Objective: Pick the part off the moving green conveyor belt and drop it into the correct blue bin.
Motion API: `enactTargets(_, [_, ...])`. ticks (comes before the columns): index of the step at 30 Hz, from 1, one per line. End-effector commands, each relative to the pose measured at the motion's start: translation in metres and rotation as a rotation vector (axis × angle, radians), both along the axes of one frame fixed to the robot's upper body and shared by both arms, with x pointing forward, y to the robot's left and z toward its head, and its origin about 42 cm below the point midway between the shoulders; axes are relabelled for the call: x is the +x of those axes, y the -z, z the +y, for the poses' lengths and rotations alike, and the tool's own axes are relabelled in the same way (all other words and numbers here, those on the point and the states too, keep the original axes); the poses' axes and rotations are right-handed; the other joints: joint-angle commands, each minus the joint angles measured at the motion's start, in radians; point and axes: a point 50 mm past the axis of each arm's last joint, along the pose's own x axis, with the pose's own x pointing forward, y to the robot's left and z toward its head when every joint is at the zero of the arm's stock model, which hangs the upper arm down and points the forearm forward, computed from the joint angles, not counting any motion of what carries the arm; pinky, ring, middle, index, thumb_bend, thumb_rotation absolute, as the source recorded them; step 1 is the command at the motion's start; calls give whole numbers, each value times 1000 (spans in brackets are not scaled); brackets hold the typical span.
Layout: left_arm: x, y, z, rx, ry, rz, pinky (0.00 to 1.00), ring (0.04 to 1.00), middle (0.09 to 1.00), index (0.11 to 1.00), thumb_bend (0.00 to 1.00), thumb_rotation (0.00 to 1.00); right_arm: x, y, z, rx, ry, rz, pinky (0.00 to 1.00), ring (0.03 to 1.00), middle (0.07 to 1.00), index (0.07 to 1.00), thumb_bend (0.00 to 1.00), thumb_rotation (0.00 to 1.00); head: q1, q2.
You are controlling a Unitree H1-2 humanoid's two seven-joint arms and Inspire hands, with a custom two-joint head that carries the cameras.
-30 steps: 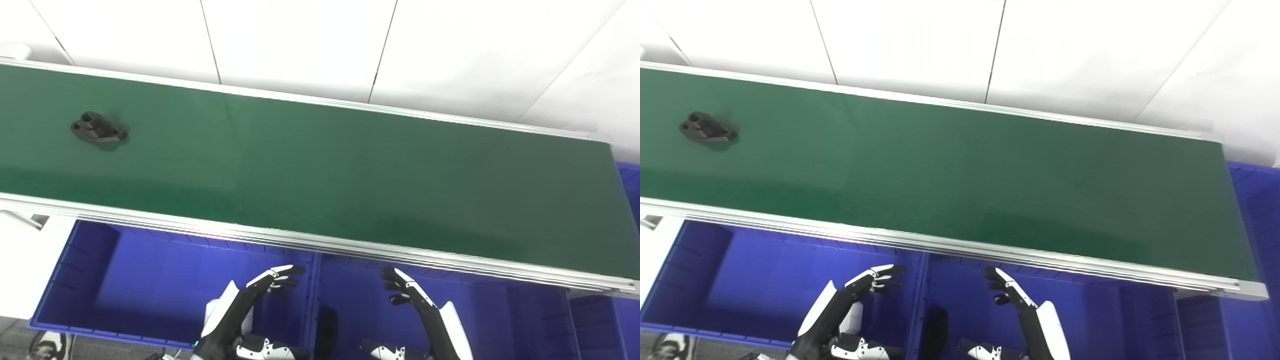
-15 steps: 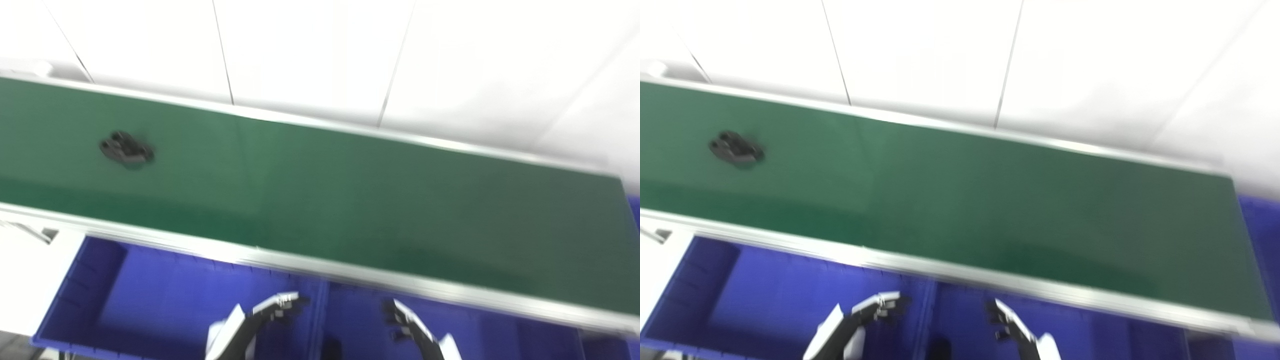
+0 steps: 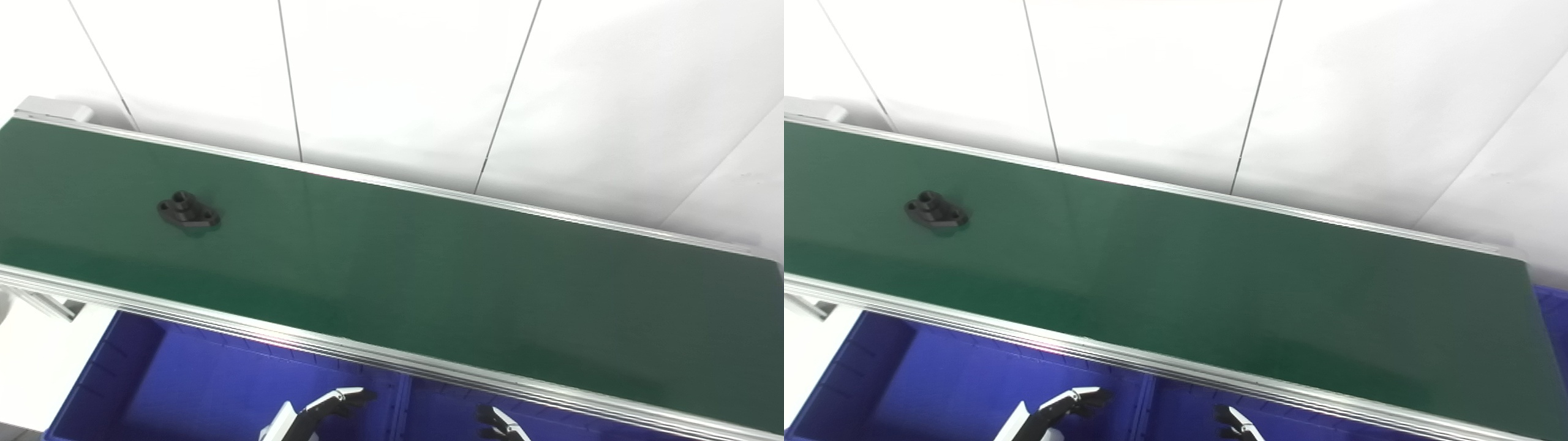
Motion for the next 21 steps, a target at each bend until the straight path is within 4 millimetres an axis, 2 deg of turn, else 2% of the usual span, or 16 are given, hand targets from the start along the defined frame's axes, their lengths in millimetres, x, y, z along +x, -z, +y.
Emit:
enactTargets(1, [3, -4, 3, -18, 17, -33, 701, 769, 806, 761, 790, 281, 1, -7, 0, 35, -3, -61, 616, 753, 812, 844, 678, 232, 0, -4])
enactTargets(6, [4, -1, 2, -13, 36, -28, 683, 761, 804, 759, 792, 278, 3, -5, -1, 34, 0, -63, 606, 751, 818, 846, 677, 228, 32, -16])
enactTargets(12, [5, 3, -5, -6, 37, -33, 668, 746, 796, 752, 793, 280, 4, -2, -7, 48, 8, -45, 621, 757, 812, 844, 686, 244, 132, -45])
enactTargets(15, [6, 4, -6, -4, 45, -34, 671, 747, 796, 757, 788, 301, 4, -2, -9, 49, 8, -48, 606, 749, 809, 842, 691, 227, 146, -50])
enactTargets(21, [7, 5, -9, -21, 44, -15, 678, 755, 797, 758, 789, 280, 3, -5, -12, 33, 6, -61, 619, 754, 823, 849, 677, 194, 144, -56])
